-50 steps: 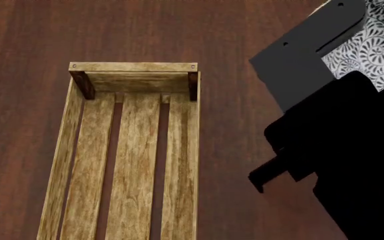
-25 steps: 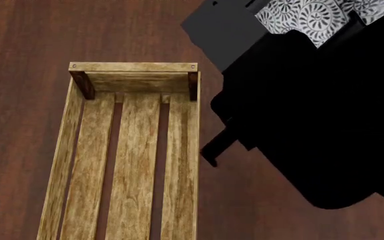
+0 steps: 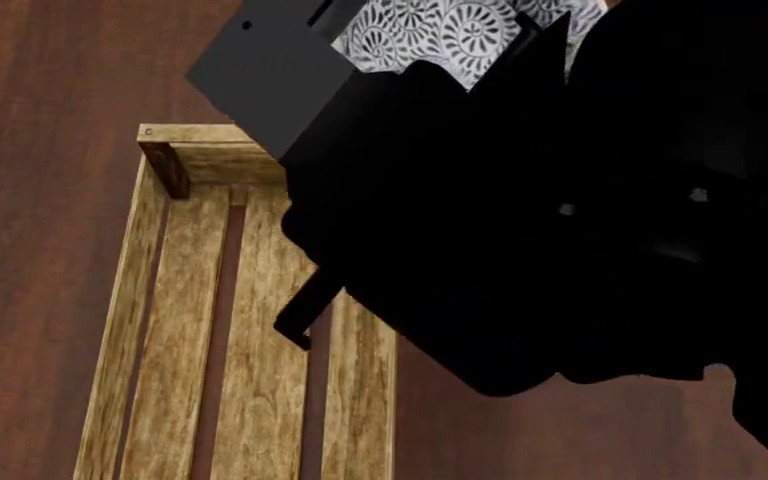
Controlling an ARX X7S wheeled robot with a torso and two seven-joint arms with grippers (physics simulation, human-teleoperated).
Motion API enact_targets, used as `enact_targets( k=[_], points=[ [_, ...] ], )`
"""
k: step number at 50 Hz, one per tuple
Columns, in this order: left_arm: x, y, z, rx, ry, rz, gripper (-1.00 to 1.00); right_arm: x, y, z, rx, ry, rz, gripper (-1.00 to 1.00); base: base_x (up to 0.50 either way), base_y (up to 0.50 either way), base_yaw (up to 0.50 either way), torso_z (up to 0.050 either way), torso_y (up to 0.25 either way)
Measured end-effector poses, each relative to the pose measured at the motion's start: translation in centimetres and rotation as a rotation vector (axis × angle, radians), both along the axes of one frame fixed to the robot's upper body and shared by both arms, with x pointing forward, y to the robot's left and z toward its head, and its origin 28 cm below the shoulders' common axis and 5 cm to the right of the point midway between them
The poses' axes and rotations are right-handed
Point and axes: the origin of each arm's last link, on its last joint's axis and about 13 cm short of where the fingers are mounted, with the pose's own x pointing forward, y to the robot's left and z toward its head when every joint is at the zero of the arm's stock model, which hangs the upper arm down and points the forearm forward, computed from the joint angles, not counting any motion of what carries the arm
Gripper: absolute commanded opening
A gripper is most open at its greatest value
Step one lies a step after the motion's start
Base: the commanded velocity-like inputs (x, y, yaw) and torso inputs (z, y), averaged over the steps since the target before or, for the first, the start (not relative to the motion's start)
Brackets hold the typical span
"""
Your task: Stack the left bowl on the right bowl and place them in the tray.
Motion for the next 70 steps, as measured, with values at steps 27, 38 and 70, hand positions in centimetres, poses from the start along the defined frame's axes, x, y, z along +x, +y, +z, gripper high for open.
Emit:
enact_targets(
  k=[27,38,70],
  points=[
    [0.0,0.3,0.0,-0.008,-0.003,0.015,1.0,0.3,4.4,-1.6,-0.032,0.027,0.172,-1.0,0.0,0.0,0.0,0.0,0.001],
    [-0.1,0.8,0.1,-0.022,-0.006,0.036,1.0,0.3,5.7,-2.3,-0.041,0.041,0.219,-1.0,0.0,0.0,0.0,0.001,0.001],
    [-0.4,1.6,0.3,-0.043,-0.015,0.064,1.0,0.3,8.6,-5.3,-0.037,0.085,0.287,-1.0,0.0,0.0,0.0,0.0,0.001]
  ],
)
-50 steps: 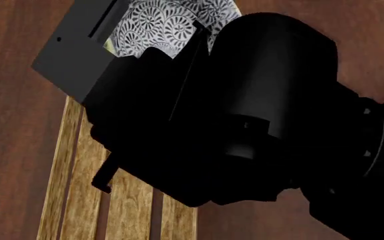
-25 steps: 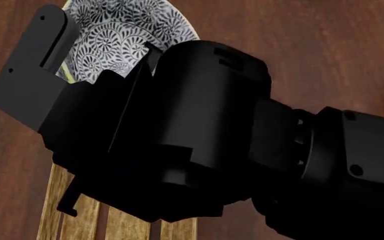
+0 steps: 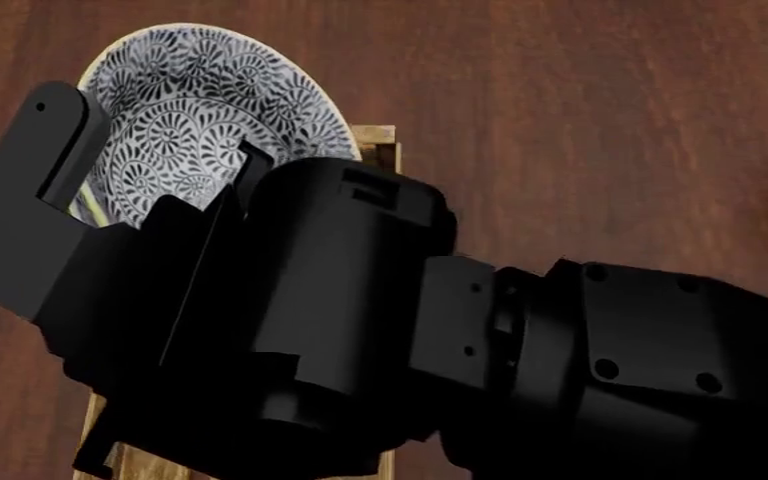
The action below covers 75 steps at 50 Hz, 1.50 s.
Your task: Stack the left bowl on the right bowl and place them in the tray.
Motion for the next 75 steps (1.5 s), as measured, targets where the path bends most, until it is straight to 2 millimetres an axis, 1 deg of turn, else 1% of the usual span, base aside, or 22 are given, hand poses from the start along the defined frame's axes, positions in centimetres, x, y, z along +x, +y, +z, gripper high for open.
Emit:
enact_targets(
  k=[15,32,75],
  points=[
    [0.0,0.0,-0.1,0.0,-0.001,-0.003,1.0,-0.4,0.5,-1.5,-0.002,0.017,0.005,-1.0,0.0,0.0,0.0,0.0,0.001],
    [-0.2,0.0,0.0,-0.001,-0.001,-0.006,1.0,-0.1,0.8,-2.6,-0.025,0.044,-0.007,-1.0,0.0,0.0,0.0,0.001,0.001],
    [-0.4,0.3,0.0,-0.01,0.001,-0.001,1.0,3.0,1.4,-5.2,-0.035,0.139,-0.038,-1.0,0.0,0.0,0.0,0.0,0.001]
  ],
)
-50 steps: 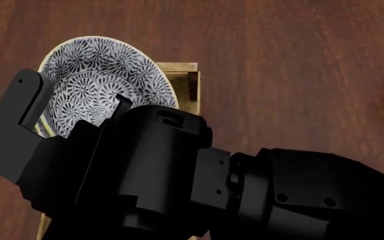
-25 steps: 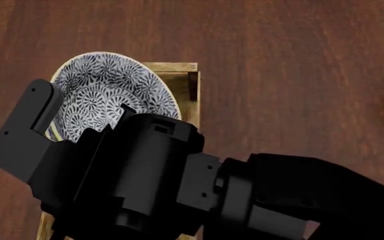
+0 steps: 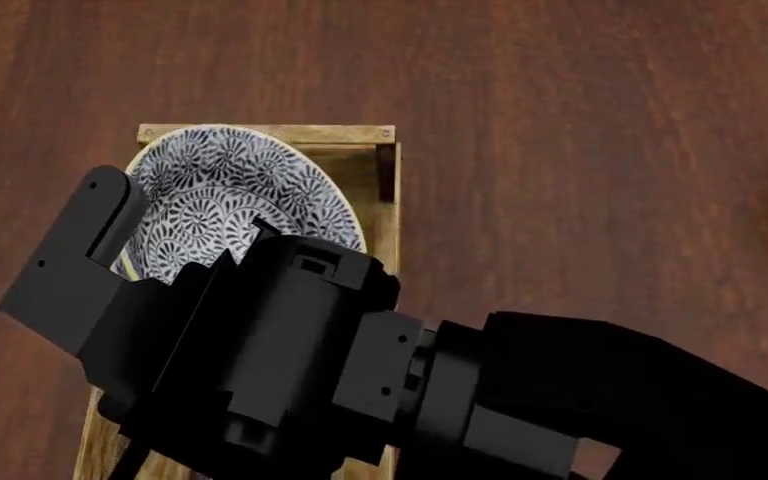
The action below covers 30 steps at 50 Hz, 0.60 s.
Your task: Stack the left bowl on the right bowl and place them in the tray.
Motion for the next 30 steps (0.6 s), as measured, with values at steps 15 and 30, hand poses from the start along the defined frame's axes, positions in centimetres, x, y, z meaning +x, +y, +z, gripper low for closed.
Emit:
enact_targets(
  k=[15,30],
  points=[
    [0.0,0.0,0.0,-0.001,0.001,0.0,1.0,0.5,0.1,-0.8,-0.004,0.023,-0.005,-1.0,0.0,0.0,0.0,0.0,0.001],
    [0.0,0.1,0.0,-0.002,0.001,0.001,1.0,0.8,0.2,-1.7,-0.003,0.046,-0.01,-1.0,0.0,0.0,0.0,0.001,0.001]
  ],
)
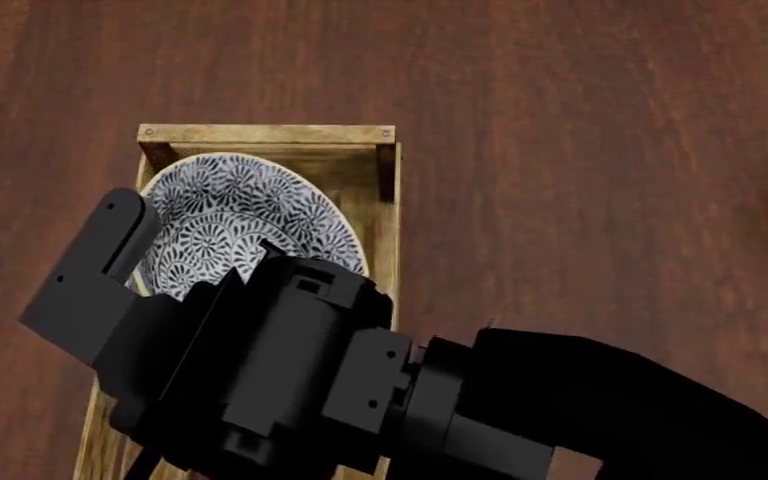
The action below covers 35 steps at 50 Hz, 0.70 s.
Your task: Stack the left bowl on the right bowl and place them in the tray.
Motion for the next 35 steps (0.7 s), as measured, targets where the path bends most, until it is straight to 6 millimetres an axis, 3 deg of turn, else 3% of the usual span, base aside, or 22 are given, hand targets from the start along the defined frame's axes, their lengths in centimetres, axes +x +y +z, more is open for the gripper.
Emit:
enact_targets(
  k=[34,35],
  points=[
    [-0.1,0.0,0.0,-0.005,0.001,0.001,1.0,0.2,0.6,-1.1,-0.018,0.003,0.014,-1.0,0.0,0.0,0.0,0.0,0.0],
    [-0.1,0.1,0.0,-0.005,0.001,0.001,1.0,0.1,0.6,-1.1,-0.018,0.003,0.013,1.0,0.0,0.0,0.0,0.0,0.0]
  ],
)
